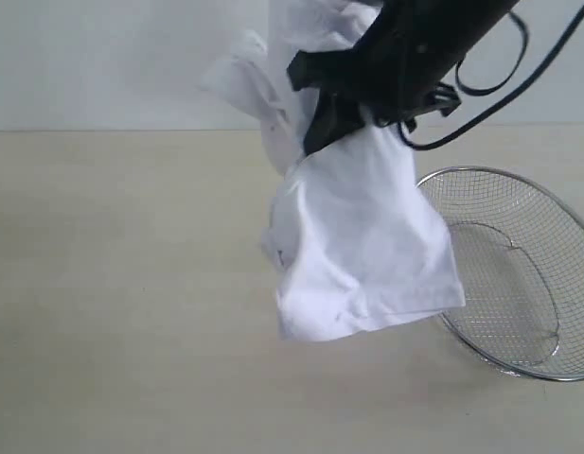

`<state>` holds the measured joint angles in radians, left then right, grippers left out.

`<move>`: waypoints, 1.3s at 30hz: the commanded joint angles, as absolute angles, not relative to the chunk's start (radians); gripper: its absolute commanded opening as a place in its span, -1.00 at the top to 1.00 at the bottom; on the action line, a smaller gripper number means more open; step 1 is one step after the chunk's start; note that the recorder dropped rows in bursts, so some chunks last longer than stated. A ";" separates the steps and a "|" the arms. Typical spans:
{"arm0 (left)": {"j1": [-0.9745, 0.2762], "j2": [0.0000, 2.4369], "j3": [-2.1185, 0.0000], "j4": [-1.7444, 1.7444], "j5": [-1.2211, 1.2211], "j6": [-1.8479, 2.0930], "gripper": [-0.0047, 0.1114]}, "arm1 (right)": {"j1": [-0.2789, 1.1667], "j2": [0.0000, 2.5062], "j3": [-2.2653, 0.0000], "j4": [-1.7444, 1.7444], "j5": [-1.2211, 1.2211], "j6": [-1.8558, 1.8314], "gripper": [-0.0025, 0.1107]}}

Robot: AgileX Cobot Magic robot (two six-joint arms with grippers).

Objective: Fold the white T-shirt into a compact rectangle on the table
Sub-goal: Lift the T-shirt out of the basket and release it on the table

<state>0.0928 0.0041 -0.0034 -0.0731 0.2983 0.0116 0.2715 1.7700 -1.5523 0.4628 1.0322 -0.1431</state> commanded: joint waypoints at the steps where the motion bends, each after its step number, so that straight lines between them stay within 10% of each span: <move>1: 0.095 0.000 0.000 -0.082 0.296 0.015 0.84 | 0.344 1.862 -1.558 0.358 0.897 -0.024 0.94; 20: 0.095 0.000 0.000 -0.082 0.296 0.015 0.84 | 0.389 2.105 -1.558 0.305 0.787 0.022 0.90; 30: 0.095 0.000 0.000 -0.082 0.296 0.015 0.84 | 0.389 2.081 -1.602 0.307 0.834 0.025 -0.52; 39: 0.095 0.000 0.000 -0.082 0.296 0.015 0.84 | 0.389 2.059 -1.808 0.243 1.126 0.052 -0.56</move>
<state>0.0928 0.0041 -0.0034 -0.0731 0.2983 0.0116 0.3878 2.0916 -1.7397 0.2891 1.0417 0.0445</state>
